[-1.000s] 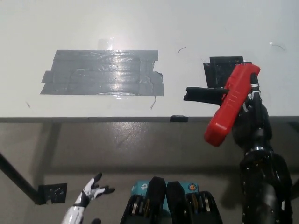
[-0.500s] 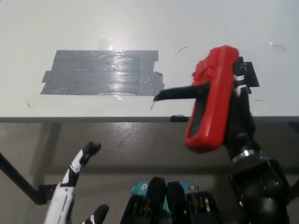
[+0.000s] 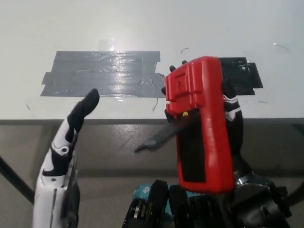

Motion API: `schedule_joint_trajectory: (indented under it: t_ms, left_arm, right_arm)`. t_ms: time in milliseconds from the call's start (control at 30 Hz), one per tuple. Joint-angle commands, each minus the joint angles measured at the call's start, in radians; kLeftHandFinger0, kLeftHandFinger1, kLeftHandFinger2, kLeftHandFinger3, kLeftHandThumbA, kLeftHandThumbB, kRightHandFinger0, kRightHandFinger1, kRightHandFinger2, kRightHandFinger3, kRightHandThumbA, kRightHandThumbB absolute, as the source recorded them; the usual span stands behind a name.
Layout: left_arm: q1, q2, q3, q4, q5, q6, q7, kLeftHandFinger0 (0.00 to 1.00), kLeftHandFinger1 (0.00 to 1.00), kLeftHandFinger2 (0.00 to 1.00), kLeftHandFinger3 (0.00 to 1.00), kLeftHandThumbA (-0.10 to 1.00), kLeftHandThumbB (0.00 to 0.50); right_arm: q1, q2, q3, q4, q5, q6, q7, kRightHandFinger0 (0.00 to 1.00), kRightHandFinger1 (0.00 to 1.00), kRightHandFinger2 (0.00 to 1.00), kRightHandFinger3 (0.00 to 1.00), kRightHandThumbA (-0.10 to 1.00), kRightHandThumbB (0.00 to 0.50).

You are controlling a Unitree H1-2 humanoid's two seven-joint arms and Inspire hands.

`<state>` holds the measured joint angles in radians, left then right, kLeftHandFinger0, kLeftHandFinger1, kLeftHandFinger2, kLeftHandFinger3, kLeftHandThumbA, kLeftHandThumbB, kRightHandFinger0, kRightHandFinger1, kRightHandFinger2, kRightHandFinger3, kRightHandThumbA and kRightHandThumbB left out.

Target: The robot first picks the multimeter with right hand and then unfolds the black stand on the back of it using left hand

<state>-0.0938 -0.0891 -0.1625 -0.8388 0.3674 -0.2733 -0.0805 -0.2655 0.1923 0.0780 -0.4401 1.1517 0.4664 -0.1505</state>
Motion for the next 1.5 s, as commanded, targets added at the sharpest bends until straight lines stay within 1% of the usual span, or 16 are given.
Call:
schedule_joint_trajectory:
  t_ms: [0, 67, 133, 233, 333, 400, 533, 633, 767, 833, 967, 1000, 1033, 1133, 1300, 1467]
  left_arm:
    - [-0.086, 0.023, -0.022, -0.021, 0.047, -0.049, -0.050, 1.00, 1.00, 1.00, 1.00, 0.94, 0.388]
    - [-0.088, 0.032, -0.037, 0.000, 0.031, -0.059, -0.051, 1.00, 1.00, 1.00, 1.00, 0.94, 0.385]
    - [-0.087, 0.007, -0.039, 0.037, 0.114, -0.116, -0.022, 1.00, 1.00, 1.00, 1.00, 1.00, 0.420]
    - [-0.084, 0.001, -0.051, 0.022, 0.142, -0.083, -0.046, 1.00, 1.00, 1.00, 1.00, 1.00, 0.461]
    - [-0.084, 0.002, -0.054, 0.020, 0.147, -0.080, -0.045, 1.00, 1.00, 1.00, 1.00, 1.00, 0.462]
    - [-0.056, -0.008, -0.068, -0.013, 0.161, -0.056, -0.063, 1.00, 1.00, 1.00, 1.00, 1.00, 0.500]
    - [-0.020, -0.003, -0.071, -0.023, 0.192, -0.085, -0.056, 1.00, 1.00, 1.00, 1.00, 1.00, 0.500]
    - [0.000, 0.011, -0.081, 0.017, 0.156, -0.123, -0.026, 1.00, 1.00, 1.00, 1.00, 1.00, 0.486]
    - [0.003, 0.005, -0.082, 0.023, 0.155, -0.130, -0.023, 1.00, 1.00, 1.00, 1.00, 1.00, 0.491]
    - [0.042, -0.022, -0.072, 0.042, 0.251, -0.165, -0.001, 1.00, 1.00, 1.00, 1.00, 1.00, 0.500]
    - [0.046, -0.025, -0.068, 0.049, 0.254, -0.178, 0.001, 1.00, 1.00, 1.00, 1.00, 1.00, 0.500]
    - [0.048, -0.025, -0.066, 0.054, 0.258, -0.186, 0.005, 1.00, 1.00, 0.95, 1.00, 1.00, 0.500]
    - [0.049, -0.017, -0.076, 0.069, 0.235, -0.197, 0.018, 1.00, 0.91, 0.87, 1.00, 1.00, 0.500]
    - [0.044, -0.013, -0.081, 0.076, 0.224, -0.197, 0.021, 1.00, 0.83, 0.80, 1.00, 1.00, 0.500]
    - [0.066, -0.005, -0.105, 0.086, 0.259, -0.197, 0.052, 1.00, 0.81, 0.80, 1.00, 1.00, 0.500]
    - [0.096, 0.022, -0.120, 0.078, 0.317, -0.197, 0.075, 1.00, 0.74, 0.76, 1.00, 1.00, 0.499]
  right_arm:
    - [-0.005, 0.066, 0.017, -0.063, 0.124, -0.034, 0.075, 0.02, 0.55, 0.91, 0.93, -0.10, 0.120]
    - [-0.004, 0.069, 0.019, -0.064, 0.128, -0.041, 0.071, 0.02, 0.55, 0.91, 0.94, -0.10, 0.118]
    - [-0.007, 0.067, 0.023, -0.066, 0.126, -0.044, 0.074, 0.02, 0.55, 0.91, 0.94, -0.10, 0.116]
    - [-0.008, 0.072, 0.021, -0.069, 0.135, -0.052, 0.066, 0.02, 0.55, 0.91, 0.94, -0.10, 0.113]
    - [-0.008, 0.071, 0.022, -0.069, 0.138, -0.054, 0.064, 0.02, 0.55, 0.92, 0.94, -0.10, 0.113]
    - [-0.018, 0.073, 0.013, -0.079, 0.125, -0.067, 0.048, 0.03, 0.55, 0.91, 0.95, -0.10, 0.116]
    - [-0.017, 0.078, 0.015, -0.087, 0.138, -0.075, 0.033, 0.07, 0.59, 0.92, 0.97, -0.10, 0.105]
    - [-0.032, 0.082, 0.007, -0.096, 0.176, -0.081, 0.008, 0.11, 0.63, 0.94, 0.99, -0.10, 0.087]
    - [-0.033, 0.079, 0.010, -0.097, 0.182, -0.085, 0.002, 0.11, 0.63, 0.95, 1.00, -0.10, 0.088]
    - [-0.043, 0.075, 0.012, -0.117, 0.168, -0.089, -0.013, 0.12, 0.65, 0.97, 1.00, -0.10, 0.086]
    - [-0.046, 0.072, 0.013, -0.119, 0.175, -0.094, -0.020, 0.11, 0.65, 0.97, 1.00, -0.10, 0.084]
    - [-0.049, 0.068, 0.012, -0.124, 0.174, -0.094, -0.030, 0.10, 0.64, 0.96, 1.00, -0.10, 0.098]
    - [-0.055, 0.064, 0.009, -0.133, 0.167, -0.095, -0.046, 0.08, 0.62, 0.94, 1.00, -0.10, 0.103]
    - [-0.060, 0.062, 0.012, -0.135, 0.164, -0.097, -0.051, 0.06, 0.59, 0.93, 1.00, -0.10, 0.098]
    - [-0.063, 0.076, 0.017, -0.143, 0.178, -0.105, -0.068, 0.06, 0.58, 0.93, 1.00, -0.10, 0.103]
    - [-0.050, 0.120, 0.026, -0.179, 0.185, -0.134, -0.164, 0.04, 0.54, 0.90, 1.00, -0.10, 0.126]
